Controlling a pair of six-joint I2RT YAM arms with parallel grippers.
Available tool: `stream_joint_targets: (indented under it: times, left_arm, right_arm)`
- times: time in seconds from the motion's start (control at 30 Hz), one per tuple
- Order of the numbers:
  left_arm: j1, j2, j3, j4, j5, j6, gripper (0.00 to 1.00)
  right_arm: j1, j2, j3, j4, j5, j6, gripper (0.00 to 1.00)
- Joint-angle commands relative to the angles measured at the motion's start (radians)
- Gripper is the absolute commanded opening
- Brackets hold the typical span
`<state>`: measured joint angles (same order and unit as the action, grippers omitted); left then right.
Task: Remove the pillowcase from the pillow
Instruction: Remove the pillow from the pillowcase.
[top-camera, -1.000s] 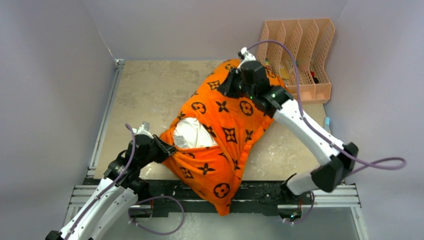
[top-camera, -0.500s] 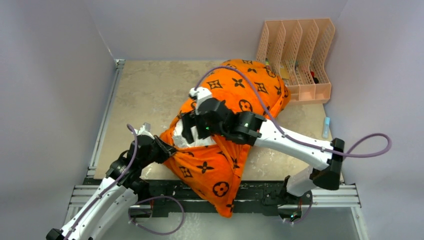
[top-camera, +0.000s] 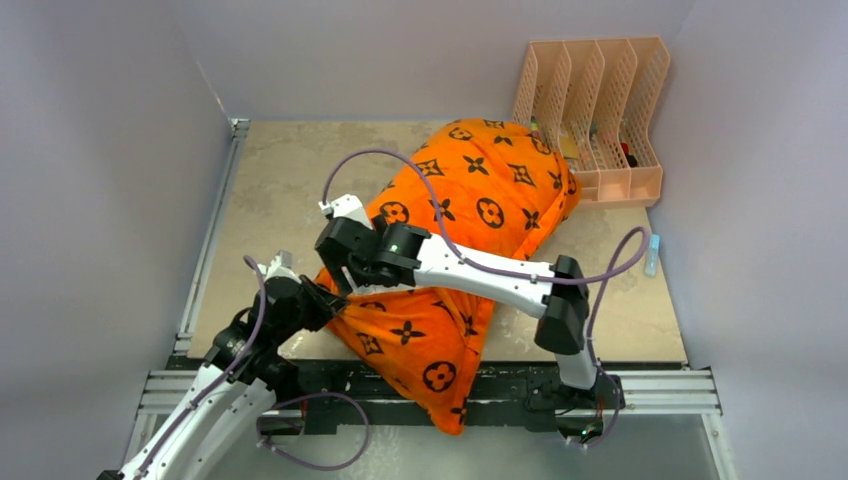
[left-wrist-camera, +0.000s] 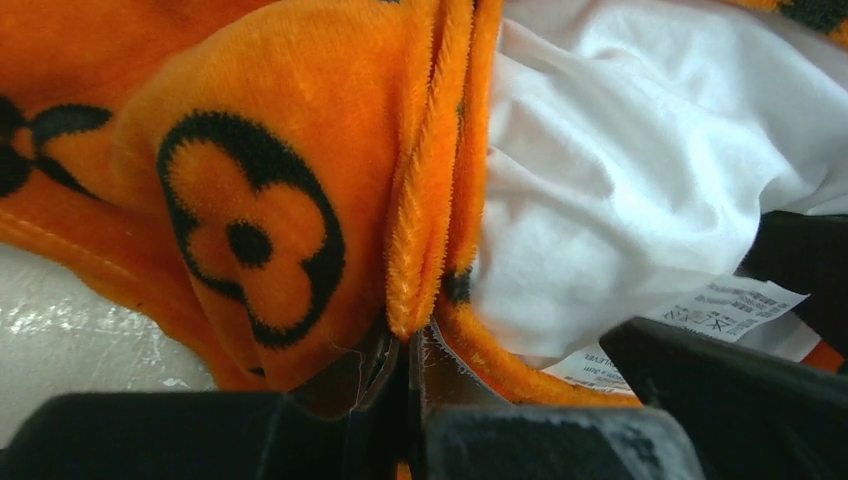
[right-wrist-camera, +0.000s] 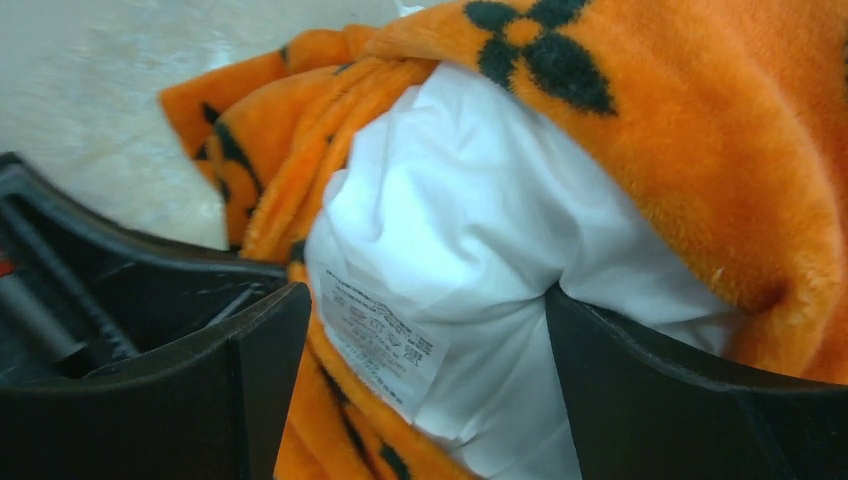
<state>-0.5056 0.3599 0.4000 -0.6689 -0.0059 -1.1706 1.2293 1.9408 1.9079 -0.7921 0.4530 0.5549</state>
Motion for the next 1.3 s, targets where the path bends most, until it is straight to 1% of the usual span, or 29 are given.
stream_joint_targets:
  times: [0.0,0.07,0.17,0.2,0.23,0.27,0.37,0.43,0.5,0.57,0.67,0.7,0.77,0.8,0.9,0.97,1.0,1.03,1.1,1.2,1.23,1.27]
  left_arm:
    - [-0.007,-0.006,0.043,-0.147,-0.066,-0.008,0.0]
    - [-0.007,-0.011,0.053,-0.153,-0.073,-0.011,0.0]
    - [-0.007,-0.012,0.052,-0.157,-0.075,-0.012,0.0]
    - [-0.007,-0.011,0.052,-0.161,-0.073,-0.012,0.0]
    - [-0.006,-0.008,0.052,-0.169,-0.071,-0.011,0.0]
    - [-0.006,-0.007,0.052,-0.174,-0.073,-0.011,0.0]
    - [-0.007,-0.027,0.041,-0.162,-0.072,-0.021,0.0]
    - [-0.007,-0.034,0.025,-0.13,-0.051,-0.03,0.0]
    - [-0.006,-0.03,0.022,-0.118,-0.042,-0.035,0.0]
    - [-0.007,-0.029,0.028,-0.124,-0.045,-0.032,0.0]
    - [-0.006,-0.042,0.036,-0.134,-0.048,-0.031,0.0]
    - [-0.006,-0.047,0.037,-0.14,-0.05,-0.033,0.0]
    - [-0.007,-0.054,0.049,-0.168,-0.065,-0.032,0.0]
    - [-0.007,-0.057,0.057,-0.186,-0.077,-0.027,0.0]
    - [-0.007,-0.057,0.08,-0.224,-0.104,-0.019,0.0]
    - [-0.007,-0.049,0.08,-0.213,-0.099,-0.021,0.0]
    - [-0.007,-0.042,0.077,-0.203,-0.094,-0.023,0.0]
    - [-0.006,-0.034,0.079,-0.193,-0.094,-0.024,0.0]
    - [-0.007,-0.019,0.092,-0.189,-0.101,-0.019,0.0]
    - [-0.007,0.002,0.128,-0.217,-0.136,-0.002,0.0]
    - [-0.007,0.012,0.139,-0.227,-0.15,-0.002,0.05]
    - [-0.007,0.018,0.149,-0.235,-0.165,-0.001,0.21]
  right_arm:
    - [-0.007,0.078,0.165,-0.225,0.188,-0.112,0.9]
    - [-0.008,0.089,0.196,-0.215,0.166,-0.201,0.9]
    - [-0.007,0.057,0.189,-0.119,0.118,-0.348,0.9]
    - [0.001,0.057,0.233,-0.132,0.115,-0.364,0.9]
    - [0.005,0.056,0.283,-0.146,0.077,-0.372,0.9]
    - [0.006,0.046,0.309,-0.152,0.006,-0.38,0.9]
    - [-0.022,0.017,0.278,-0.063,-0.169,-0.444,0.88]
    - [-0.041,0.036,0.26,-0.029,-0.242,-0.47,0.85]
    - [-0.048,0.086,0.284,-0.05,-0.239,-0.474,0.79]
    - [-0.048,0.124,0.269,-0.062,-0.243,-0.465,0.78]
    - [-0.056,0.123,0.121,0.025,-0.237,-0.501,0.77]
    - [-0.06,0.136,0.103,0.019,-0.224,-0.506,0.77]
    - [-0.066,0.157,0.096,-0.041,-0.196,-0.506,0.81]
    - [-0.065,0.146,0.057,-0.045,-0.202,-0.519,0.84]
    - [-0.066,0.076,-0.1,0.009,-0.259,-0.549,0.85]
    - [-0.065,0.038,-0.158,0.042,-0.281,-0.55,0.87]
    - [-0.065,0.032,-0.168,0.031,-0.313,-0.55,0.89]
    - [-0.067,0.037,-0.167,0.016,-0.302,-0.55,0.92]
    - [-0.072,0.058,-0.18,-0.017,-0.206,-0.549,0.98]
    - [-0.134,0.093,-0.22,-0.02,-0.178,-0.531,0.99]
    - [-0.163,0.098,-0.24,-0.003,-0.16,-0.512,0.99]
    - [-0.193,0.104,-0.266,0.009,-0.123,-0.498,0.98]
